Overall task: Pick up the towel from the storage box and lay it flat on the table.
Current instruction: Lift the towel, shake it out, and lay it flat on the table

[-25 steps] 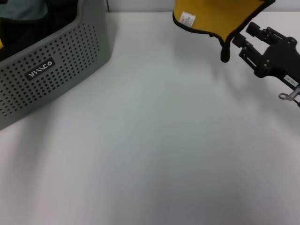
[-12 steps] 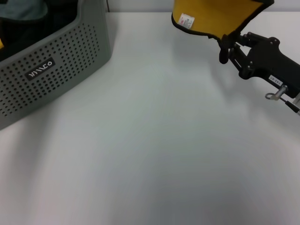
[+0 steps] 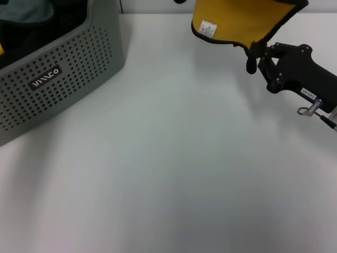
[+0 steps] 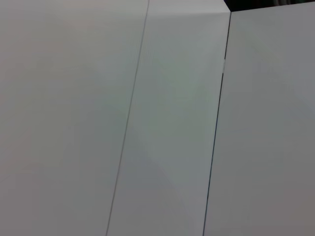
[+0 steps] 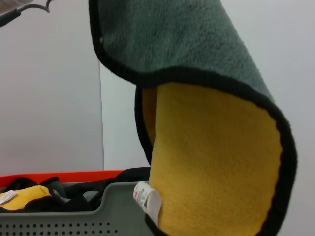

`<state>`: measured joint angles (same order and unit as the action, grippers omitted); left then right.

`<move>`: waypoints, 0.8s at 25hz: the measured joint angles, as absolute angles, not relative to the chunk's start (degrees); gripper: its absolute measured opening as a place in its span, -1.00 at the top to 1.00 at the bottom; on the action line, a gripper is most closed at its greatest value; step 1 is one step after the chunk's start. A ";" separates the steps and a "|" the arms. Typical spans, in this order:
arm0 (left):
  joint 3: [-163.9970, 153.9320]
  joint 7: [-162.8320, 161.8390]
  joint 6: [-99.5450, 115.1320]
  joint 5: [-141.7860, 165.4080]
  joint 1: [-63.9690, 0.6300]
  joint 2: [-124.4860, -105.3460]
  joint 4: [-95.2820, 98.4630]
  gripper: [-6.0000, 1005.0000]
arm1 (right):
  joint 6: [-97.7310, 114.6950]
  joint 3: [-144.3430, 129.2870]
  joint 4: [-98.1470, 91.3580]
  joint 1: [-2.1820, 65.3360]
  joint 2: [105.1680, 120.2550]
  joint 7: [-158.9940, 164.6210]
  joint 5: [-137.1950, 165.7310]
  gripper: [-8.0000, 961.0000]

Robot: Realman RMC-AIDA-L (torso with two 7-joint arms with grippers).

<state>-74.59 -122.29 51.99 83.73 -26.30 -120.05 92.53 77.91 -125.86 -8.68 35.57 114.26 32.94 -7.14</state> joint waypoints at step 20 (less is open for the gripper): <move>-72.82 -117.00 52.94 86.08 -25.23 -119.95 83.68 0.91 | 100.99 -126.32 -8.17 32.29 112.23 43.77 -2.18 0.96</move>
<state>-72.83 -117.00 52.94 86.08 -25.23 -119.95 83.68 100.99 -126.32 -8.17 32.29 112.23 43.77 -2.18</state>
